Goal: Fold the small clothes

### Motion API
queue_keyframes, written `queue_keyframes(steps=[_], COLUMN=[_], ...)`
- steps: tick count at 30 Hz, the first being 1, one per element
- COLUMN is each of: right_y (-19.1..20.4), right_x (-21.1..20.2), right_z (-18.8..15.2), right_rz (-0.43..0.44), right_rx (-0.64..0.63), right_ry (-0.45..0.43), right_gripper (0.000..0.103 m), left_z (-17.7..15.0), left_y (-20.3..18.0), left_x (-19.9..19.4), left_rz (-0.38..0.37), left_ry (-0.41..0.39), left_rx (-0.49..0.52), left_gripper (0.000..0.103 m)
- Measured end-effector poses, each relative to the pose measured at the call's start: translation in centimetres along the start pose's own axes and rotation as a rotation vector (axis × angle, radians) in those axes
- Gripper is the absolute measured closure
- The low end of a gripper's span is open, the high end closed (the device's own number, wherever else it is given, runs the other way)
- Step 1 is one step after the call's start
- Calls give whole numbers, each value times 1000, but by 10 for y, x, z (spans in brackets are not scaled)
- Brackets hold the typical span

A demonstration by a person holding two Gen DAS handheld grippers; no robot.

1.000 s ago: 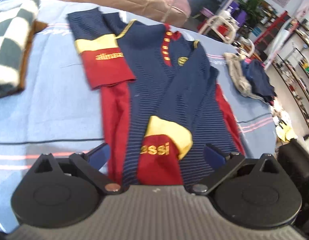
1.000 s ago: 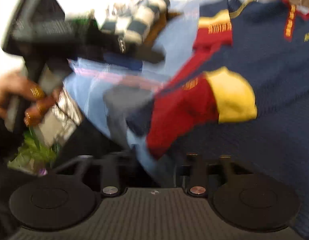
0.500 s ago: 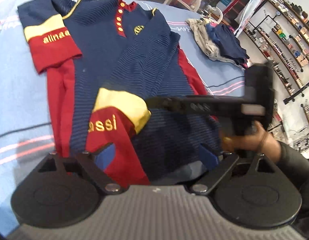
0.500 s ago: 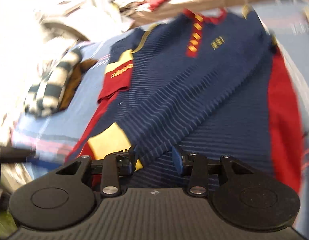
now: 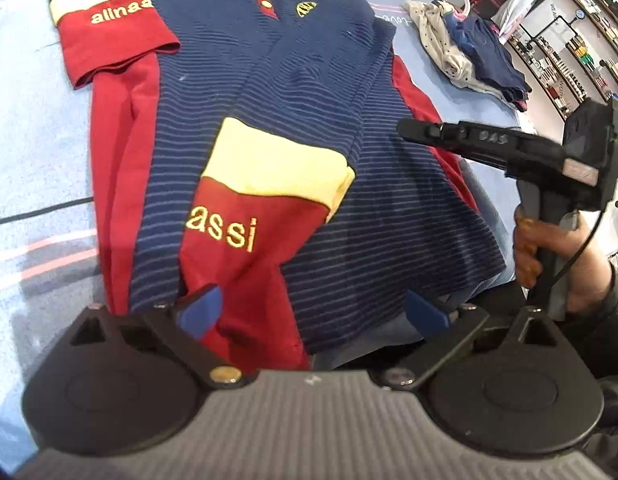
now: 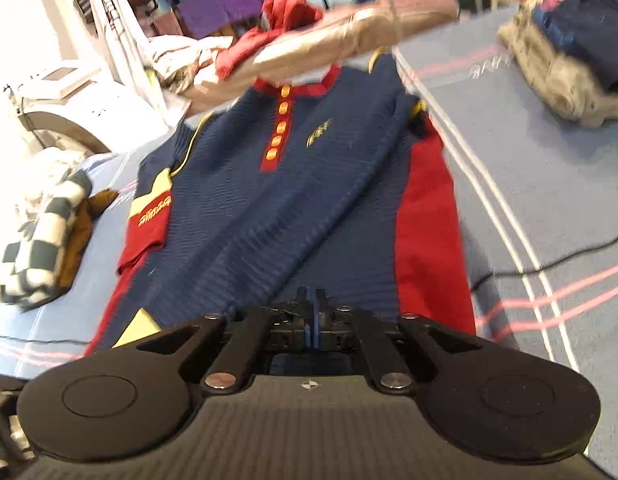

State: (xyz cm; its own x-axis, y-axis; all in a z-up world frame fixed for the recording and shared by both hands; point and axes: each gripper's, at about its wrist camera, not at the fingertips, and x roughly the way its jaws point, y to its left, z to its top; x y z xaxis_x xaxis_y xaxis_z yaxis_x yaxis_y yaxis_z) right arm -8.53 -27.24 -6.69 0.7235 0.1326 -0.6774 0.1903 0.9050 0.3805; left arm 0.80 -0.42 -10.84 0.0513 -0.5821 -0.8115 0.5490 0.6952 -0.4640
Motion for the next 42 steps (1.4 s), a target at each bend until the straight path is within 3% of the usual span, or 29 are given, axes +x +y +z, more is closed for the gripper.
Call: queue_keyframes(steps=[3,6,7,9,11,15,17,20,23,26,27,29,32,33,35,42], right_y=[21,44,52,61,62,54,58,67,84,102,106,116,119,117,111,61], right_x=[-1,12,21,44,44,26,22,38,83,132,144,170,189,191,184,85], right_z=[-2,-10,-14,-25,-33,-22,-12,15,36,48,49,50,51,53,53,50], right_rz=[113,205,204,127,116,149,183,264,284,306,321,294,237,237,288,413], right_rx=[-125,-217,-252,-324,-362,-277,-233,-167,-137,-105,-93,-90,-38,-2,67,188], right_ry=[-17,10,44,154,115,58,7,26,63,151,178,211,187,190,190,123], right_gripper=[63,60,58,39,39,37,34,10,10,12,18,22,51,69,94,97], left_z=[4,4,4,4,7,22,31,34,24,9,5,-2,-6,-8,-9,-5], left_y=[-6,-7,-6,-3,1,13,19,24,27,28,29,31,39,41,45,46], left_x=[3,2,1,-2,-13,-46,-54,-55,-49,-46,-45,-47,-54,-57,-60,-57], left_rz=[24,28,24,8,-6,35,94,133,102,112,124,127,136,140,142,129], left_ry=[28,39,38,31,-13,-169,-179,-177,-172,-160,-165,-160,-165,-170,-180,-176], left_rx=[47,53,45,17,-24,-49,-52,-66,-114,-144,-150,-157,-182,-187,-201,-199], left_gripper=[0,0,0,0,0,0,0,0,0,0,0,0,0,0,0,0])
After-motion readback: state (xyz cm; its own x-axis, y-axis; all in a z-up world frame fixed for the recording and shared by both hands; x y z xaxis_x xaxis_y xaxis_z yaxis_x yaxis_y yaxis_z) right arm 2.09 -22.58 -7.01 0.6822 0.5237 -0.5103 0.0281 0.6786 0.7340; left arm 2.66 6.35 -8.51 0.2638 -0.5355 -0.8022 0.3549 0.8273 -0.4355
